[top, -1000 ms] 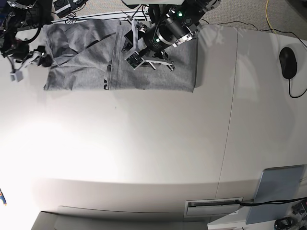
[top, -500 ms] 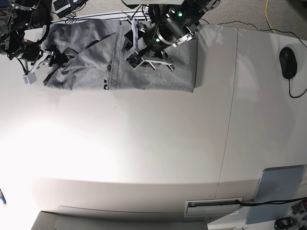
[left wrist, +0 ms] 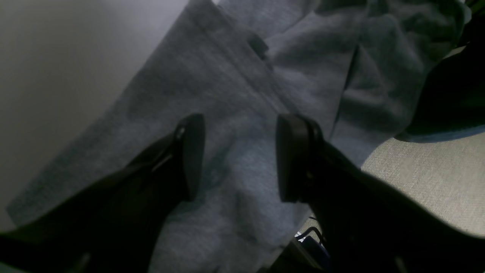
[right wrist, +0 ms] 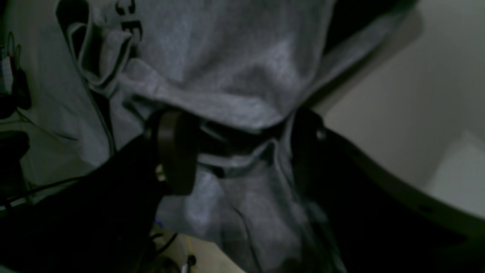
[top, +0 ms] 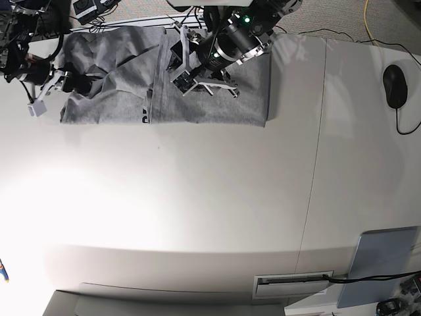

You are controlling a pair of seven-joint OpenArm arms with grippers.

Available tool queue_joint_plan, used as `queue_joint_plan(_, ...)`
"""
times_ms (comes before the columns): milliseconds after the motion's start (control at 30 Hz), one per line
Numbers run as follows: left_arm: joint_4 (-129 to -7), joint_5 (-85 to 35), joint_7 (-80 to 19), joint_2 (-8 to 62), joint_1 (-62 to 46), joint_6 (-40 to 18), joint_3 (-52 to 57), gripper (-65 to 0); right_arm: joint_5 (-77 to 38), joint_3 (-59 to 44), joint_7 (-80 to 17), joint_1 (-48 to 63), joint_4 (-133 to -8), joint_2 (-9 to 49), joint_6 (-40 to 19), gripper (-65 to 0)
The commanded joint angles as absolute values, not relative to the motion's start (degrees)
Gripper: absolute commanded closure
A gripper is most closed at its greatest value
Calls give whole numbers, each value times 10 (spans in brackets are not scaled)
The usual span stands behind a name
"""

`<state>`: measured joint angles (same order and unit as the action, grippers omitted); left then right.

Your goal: Fold the T-shirt properly

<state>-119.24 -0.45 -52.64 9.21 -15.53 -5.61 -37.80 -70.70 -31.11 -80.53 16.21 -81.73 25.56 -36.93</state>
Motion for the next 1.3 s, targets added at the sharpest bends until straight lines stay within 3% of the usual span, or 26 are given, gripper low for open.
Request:
queue_joint_plan(0, -1202, -6, -514, 88, -154, -56, -380, -311, -729, -316, -800, 160, -824, 262, -367, -365)
queue_joint_plan(733, -1202, -6, -515, 88, -156, -57, -380, -311, -658, -316, -800, 160, -824, 196, -366, -364)
queue_joint_plan(1033, -1202, -6, -517, 88, -156, -60, -380, -311, -615, -342, -798, 160, -824, 260, -330, -364)
queue_joint_plan(1267, -1202, -6, -517, 88, -156, -60, -380, -311, -589, -325, -790, 160, -824, 248, -324, -364)
